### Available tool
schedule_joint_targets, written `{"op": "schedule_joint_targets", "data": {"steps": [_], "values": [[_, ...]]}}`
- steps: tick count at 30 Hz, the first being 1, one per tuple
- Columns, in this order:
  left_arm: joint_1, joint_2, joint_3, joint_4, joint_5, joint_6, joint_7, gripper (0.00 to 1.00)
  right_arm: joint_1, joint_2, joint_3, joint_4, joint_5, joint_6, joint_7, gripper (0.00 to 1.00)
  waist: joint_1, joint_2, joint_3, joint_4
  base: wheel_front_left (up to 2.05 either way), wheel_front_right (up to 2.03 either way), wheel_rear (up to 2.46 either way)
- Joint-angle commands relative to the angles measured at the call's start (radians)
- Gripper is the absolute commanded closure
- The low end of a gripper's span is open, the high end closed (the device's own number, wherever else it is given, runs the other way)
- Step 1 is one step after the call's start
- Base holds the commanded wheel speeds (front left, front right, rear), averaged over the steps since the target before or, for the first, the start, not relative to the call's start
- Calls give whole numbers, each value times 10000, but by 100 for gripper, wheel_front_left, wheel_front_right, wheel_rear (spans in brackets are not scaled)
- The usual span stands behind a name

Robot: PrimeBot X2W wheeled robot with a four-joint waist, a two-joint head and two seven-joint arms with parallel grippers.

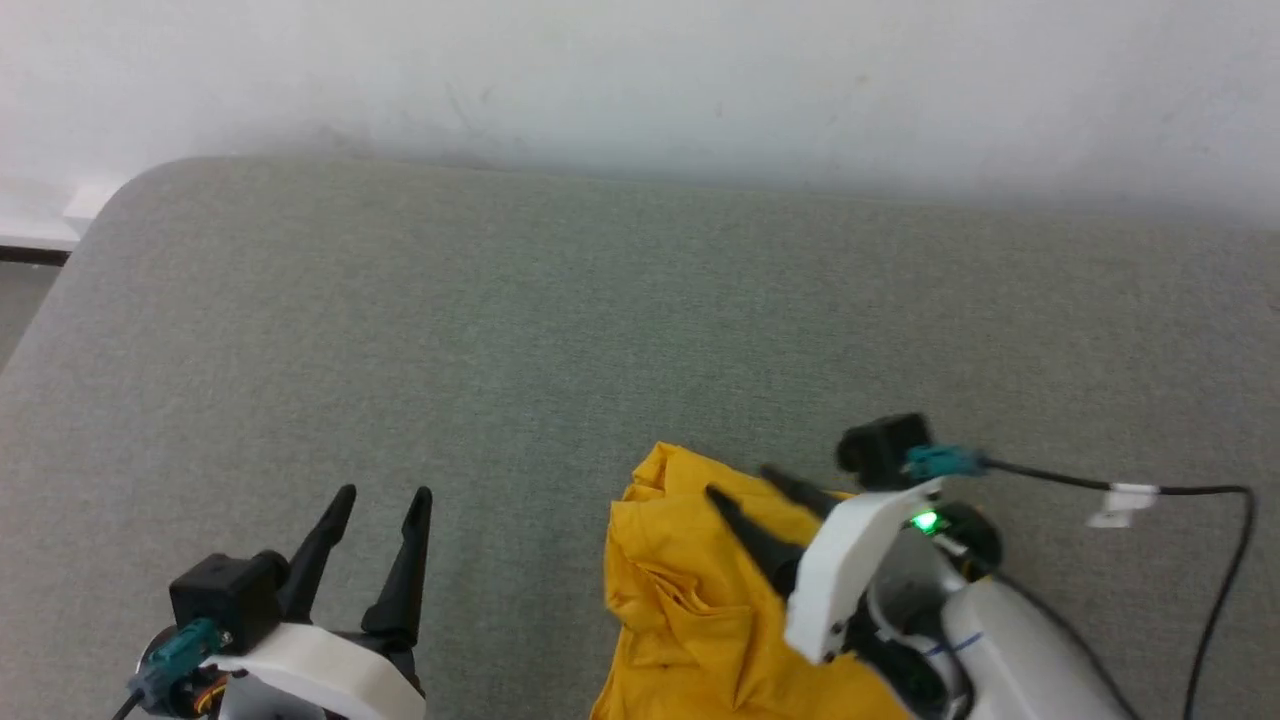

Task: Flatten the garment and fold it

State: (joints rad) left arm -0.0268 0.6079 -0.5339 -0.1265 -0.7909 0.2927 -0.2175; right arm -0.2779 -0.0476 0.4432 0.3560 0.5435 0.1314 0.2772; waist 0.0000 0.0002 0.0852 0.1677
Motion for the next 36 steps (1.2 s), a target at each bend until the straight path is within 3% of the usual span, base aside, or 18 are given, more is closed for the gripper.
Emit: {"op": "schedule_joint_targets", "data": {"steps": [1, 9, 14, 19, 24, 29, 30, 31, 34, 36], "values": [[59, 66, 97, -111, 18, 106, -86, 0, 351, -28, -710, -728, -562, -7, -34, 0, 0, -2, 77, -340, 0, 0, 0], [33, 186, 155, -317, 52, 95, -98, 0, 2890, -62, -3970, -4813, -2115, -7, 1457, 0, 0, -2, 467, -793, 0, 0, 0], [6, 296, 221, -374, 38, 60, -103, 0, 4444, -32, -5033, -6260, -2198, -7, 2299, 0, 0, -2, 738, -1004, 0, 0, 0], [-51, 345, 260, -392, 22, 18, -105, 0, 4746, -29, -5103, -6043, -2056, -7, 2086, 0, 0, -2, 946, -1085, 0, 0, 0], [-226, 378, 187, -366, 62, -87, -26, 0, 4268, -28, -4517, -4681, -1374, -7, 1651, 0, 0, -2, 1129, -1007, 0, 0, 0], [-466, 438, 27, -343, 185, -161, 185, 0, 3544, -27, -4068, -3260, -1487, -7, 1559, 0, 0, -2, 1198, -827, 0, 0, 0], [-515, 438, -1, -339, 204, -169, 223, 0, 3432, -27, -4030, -3041, -1457, -7, 1556, 5, 0, -2, 1189, -801, 0, 0, 0], [-564, 433, -32, -339, 223, -180, 259, 0, 3332, -27, -4023, -2869, -1426, -7, 1538, 51, 0, -2, 1171, -775, 0, 0, 0], [-663, 405, -119, -318, 270, -208, 325, 0, 3093, -27, -4034, -2657, -1504, -7, 1503, 100, 0, -2, 1039, -795, 0, 0, 0], [-683, 371, -143, -306, 286, -204, 309, 0, 2964, -27, -4073, -2723, -1701, -7, 1510, 100, 0, -2, 908, -896, 0, 0, 0]]}}
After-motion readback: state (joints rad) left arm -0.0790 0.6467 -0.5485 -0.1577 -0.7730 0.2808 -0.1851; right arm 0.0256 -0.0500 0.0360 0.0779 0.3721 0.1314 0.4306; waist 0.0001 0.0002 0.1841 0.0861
